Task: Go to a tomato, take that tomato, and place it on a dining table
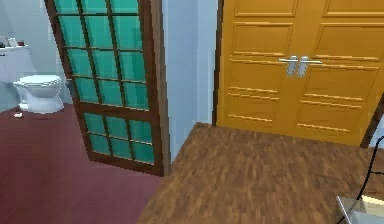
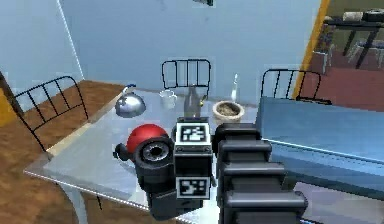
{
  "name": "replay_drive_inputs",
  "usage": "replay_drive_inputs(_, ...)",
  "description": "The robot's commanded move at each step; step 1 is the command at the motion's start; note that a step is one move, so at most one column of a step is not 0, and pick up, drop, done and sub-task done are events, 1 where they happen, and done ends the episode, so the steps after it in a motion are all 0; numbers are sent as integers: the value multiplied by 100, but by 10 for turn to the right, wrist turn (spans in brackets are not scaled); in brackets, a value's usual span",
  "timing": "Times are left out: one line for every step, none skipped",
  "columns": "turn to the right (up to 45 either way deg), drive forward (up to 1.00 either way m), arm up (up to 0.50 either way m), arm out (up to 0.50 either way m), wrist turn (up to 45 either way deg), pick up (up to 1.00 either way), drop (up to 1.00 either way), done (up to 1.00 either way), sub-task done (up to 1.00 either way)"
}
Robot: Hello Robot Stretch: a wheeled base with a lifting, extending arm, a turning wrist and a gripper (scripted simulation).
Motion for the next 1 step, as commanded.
replay_drive_inputs(150,0,0,0,0,0,0,0,0)
